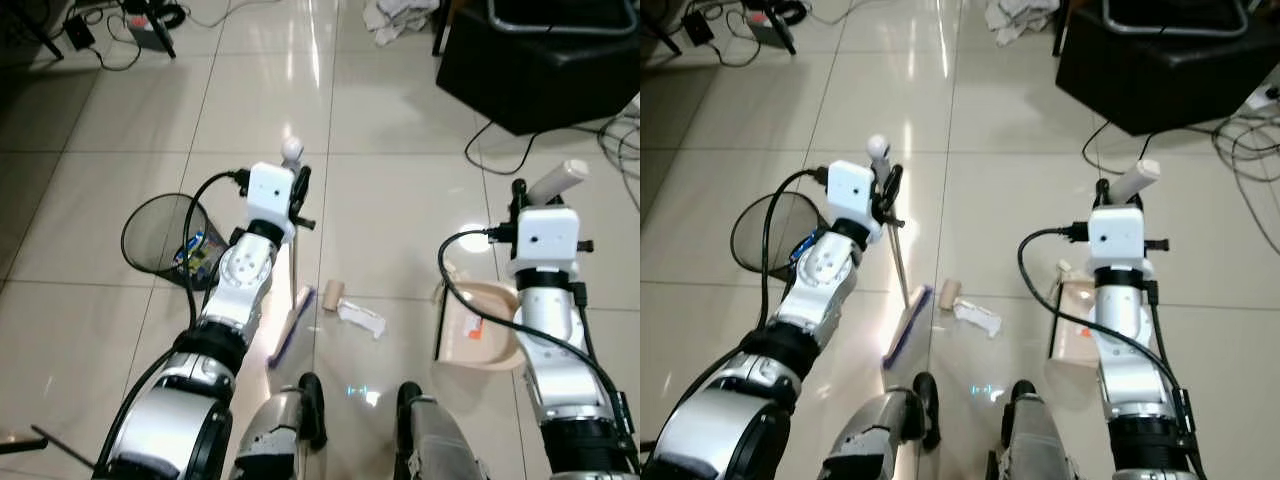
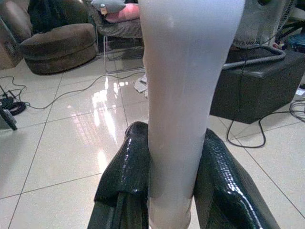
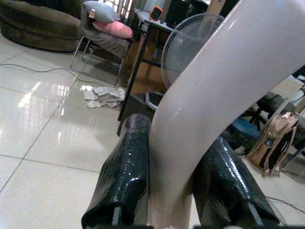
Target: Sweep floor
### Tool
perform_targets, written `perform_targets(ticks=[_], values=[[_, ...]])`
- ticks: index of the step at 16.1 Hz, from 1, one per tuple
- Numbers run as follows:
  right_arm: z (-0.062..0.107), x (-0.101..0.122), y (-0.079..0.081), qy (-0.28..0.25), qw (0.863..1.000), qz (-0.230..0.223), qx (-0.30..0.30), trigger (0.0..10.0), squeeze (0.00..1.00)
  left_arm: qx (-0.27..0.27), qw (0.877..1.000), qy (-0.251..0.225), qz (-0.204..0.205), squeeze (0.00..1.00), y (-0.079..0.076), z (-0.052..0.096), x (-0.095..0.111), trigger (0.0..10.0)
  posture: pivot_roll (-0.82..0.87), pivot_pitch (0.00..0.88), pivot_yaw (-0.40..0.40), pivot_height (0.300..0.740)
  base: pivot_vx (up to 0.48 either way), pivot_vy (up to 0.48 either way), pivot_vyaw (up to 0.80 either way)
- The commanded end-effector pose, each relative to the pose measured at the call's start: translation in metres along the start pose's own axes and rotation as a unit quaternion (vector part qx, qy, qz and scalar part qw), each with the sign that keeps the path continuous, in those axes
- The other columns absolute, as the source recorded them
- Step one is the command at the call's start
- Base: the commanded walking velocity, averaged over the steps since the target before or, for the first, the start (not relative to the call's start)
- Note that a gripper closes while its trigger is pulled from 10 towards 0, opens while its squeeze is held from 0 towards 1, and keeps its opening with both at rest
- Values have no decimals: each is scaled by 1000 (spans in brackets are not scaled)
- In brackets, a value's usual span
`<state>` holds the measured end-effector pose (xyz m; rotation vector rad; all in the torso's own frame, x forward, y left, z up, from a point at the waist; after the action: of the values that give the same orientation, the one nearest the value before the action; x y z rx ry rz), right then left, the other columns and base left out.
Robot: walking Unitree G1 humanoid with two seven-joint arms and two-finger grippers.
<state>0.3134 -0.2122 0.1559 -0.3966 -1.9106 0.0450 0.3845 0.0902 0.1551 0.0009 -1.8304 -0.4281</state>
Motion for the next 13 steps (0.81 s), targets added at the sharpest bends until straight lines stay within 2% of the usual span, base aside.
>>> perform_targets(ticks=[1, 2, 3, 5, 7, 10, 13], values=[[6, -5, 6, 1, 1000, 5, 7, 10000, 0, 6, 1000, 1, -6, 0, 1, 2, -3, 10000, 39, 383, 144, 740, 0, 0, 0], [5, -7, 11, 0, 1000, 3, 8, 10000, 0, 8, 1000, 2, -4, 0, 0, 1, -3, 10000, 47, 384, 148, 740, 0, 0, 0], [2, -7, 32, -5, 1000, -7, 29, 10000, 0, 14, 1000, 7, -1, 0, -2, -1, -3, 10000, 64, 388, 154, 740, 0, 0, 0], [-1, -6, 47, -10, 999, -19, 43, 10000, 0, 20, 1000, 10, 10, 0, -3, -4, -2, 10000, 73, 389, 155, 740, 0, 0, 0], [-6, 1, 68, -19, 996, -65, 51, 10000, 0, 24, 999, 7, 42, 0, -8, -9, 3, 10000, 85, 392, 155, 740, 0, 0, 0], [-8, 8, 85, -33, 994, -88, 60, 10000, 0, 47, 996, 11, 78, 0, -8, -13, 5, 10000, 84, 394, 157, 740, 0, 0, 0], [-1, 4, 94, -33, 993, -90, 73, 10000, 0, 66, 993, 11, 100, 0, -3, -15, 7, 10000, 82, 391, 154, 740, 0, 0, 0]])
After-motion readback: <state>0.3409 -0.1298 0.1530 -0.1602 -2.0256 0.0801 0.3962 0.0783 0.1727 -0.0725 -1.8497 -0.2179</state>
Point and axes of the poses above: a point about 5 cm out from each wrist's last joint towards the gripper, its own z axis pointing back from the gripper into the wrist, its own x axis along the axis of the wrist's last joint, y = z × x, the point moved 2 cm from there along -z, pointing out of the wrist towards the gripper, and after that the axes turned 9 degrees about -z, right-handed, at the moved point
